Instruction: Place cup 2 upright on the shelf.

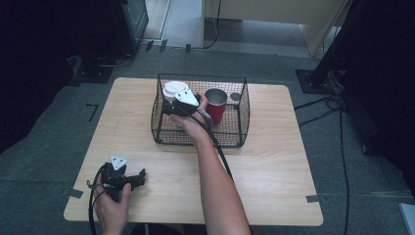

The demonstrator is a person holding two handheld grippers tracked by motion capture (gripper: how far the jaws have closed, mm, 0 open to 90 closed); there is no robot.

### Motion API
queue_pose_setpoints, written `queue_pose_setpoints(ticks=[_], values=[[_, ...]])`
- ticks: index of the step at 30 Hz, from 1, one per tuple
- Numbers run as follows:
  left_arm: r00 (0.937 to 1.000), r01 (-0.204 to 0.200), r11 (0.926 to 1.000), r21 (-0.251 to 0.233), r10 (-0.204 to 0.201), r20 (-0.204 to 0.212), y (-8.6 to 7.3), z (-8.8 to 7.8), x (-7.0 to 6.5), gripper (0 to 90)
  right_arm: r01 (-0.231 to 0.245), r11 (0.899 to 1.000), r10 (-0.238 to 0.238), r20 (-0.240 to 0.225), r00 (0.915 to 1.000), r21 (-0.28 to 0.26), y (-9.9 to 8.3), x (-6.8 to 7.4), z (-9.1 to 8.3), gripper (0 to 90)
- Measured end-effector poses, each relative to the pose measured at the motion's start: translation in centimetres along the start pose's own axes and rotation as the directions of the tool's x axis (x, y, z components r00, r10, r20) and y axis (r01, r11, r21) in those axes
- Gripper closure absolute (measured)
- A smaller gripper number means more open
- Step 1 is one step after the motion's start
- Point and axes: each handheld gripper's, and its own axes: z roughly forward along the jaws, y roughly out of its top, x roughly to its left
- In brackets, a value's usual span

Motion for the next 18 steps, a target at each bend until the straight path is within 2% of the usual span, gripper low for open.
queue_pose_setpoints(ticks=[12,14,17,18], values=[[1.0000,-0.001,1.0000,0.001,0.001,0.000,0.00,0.00,0.01,0.0,-0.025,1.000,0.025,-0.005,0.9997,0.015,0.11,-0.36,-0.14,15.3],[1.0000,-0.001,1.0000,0.001,0.001,0.000,0.00,0.00,0.01,0.0,-0.021,1.000,0.021,-0.010,0.9997,0.015,0.10,-0.32,-0.17,11.2],[1.0000,-0.002,1.0000,0.002,0.002,0.000,0.00,-0.01,0.02,0.0,-0.028,1.000,0.029,-0.042,0.9987,0.013,0.35,-0.38,-0.28,3.4],[1.0000,-0.002,1.0000,0.002,0.002,0.000,0.00,-0.01,0.02,0.0,-0.028,1.000,0.029,-0.042,0.9987,0.013,0.35,-0.38,-0.28,3.4]])
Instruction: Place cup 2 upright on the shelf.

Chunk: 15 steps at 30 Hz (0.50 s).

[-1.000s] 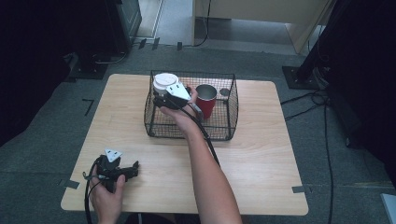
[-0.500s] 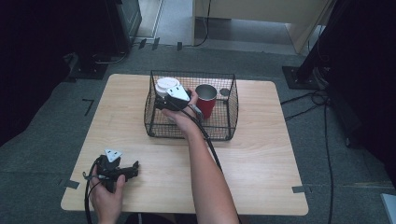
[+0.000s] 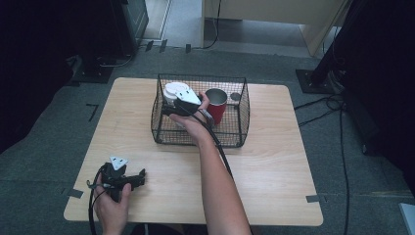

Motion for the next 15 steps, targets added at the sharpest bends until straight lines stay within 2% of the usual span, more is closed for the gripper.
queue_pose_setpoints(ticks=[4,7,10,15], values=[[1.0000,0.000,1.0000,0.001,0.000,0.000,0.0,0.0,0.0,0.0,0.021,1.000,-0.021,-0.011,0.9997,-0.013,0.5,-0.2,-0.4,1.2],[1.0000,0.000,1.0000,0.002,0.000,0.000,0.0,0.0,0.0,0.0,0.018,0.999,-0.019,-0.019,0.9996,-0.026,0.9,-0.6,-0.7,1.2],[1.0000,0.000,1.0000,0.001,0.000,0.000,0.0,0.0,0.0,0.0,0.044,0.999,-0.044,-0.020,0.9988,-0.026,1.0,-0.8,-1.0,0.8],[1.0000,0.000,1.0000,0.000,0.000,0.000,0.0,0.0,0.0,0.0,0.045,0.998,-0.046,-0.035,0.9983,-0.034,1.4,-0.7,-1.5,0.8]])
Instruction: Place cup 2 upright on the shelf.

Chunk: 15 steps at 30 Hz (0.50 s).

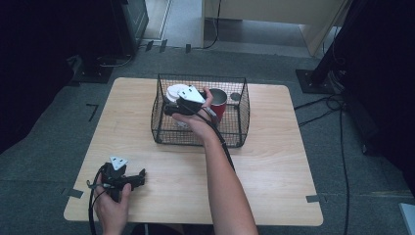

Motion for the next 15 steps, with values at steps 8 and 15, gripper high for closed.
queue_pose_setpoints(ticks=[8,15], values=[[1.0000,-0.001,1.0000,0.001,0.001,0.000,0.0,0.0,0.0,0.0,-0.017,0.999,0.017,-0.010,0.9998,-0.029,0.8,-0.1,-0.7,0.8],[1.0000,-0.001,1.0000,0.002,0.001,0.001,0.0,0.0,0.0,0.0,-0.009,0.999,0.008,-0.014,0.9999,-0.051,1.7,-0.1,-1.6,0.9]])
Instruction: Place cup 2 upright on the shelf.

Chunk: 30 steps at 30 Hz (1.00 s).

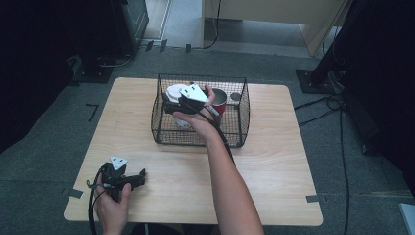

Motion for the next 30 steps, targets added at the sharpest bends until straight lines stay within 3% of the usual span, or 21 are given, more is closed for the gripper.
queue_pose_setpoints(ticks=[11,30], values=[[1.0000,0.001,1.0000,-0.001,-0.001,0.000,0.0,0.0,0.0,0.0,-0.020,0.999,0.020,-0.008,0.9998,-0.046,1.2,-0.5,-2.5,1.3],[1.0000,0.003,1.0000,-0.003,-0.003,0.000,0.0,0.0,0.0,0.0,-0.010,0.998,0.010,-0.002,0.9999,-0.057,0.1,-2.0,-7.1,2.4]])
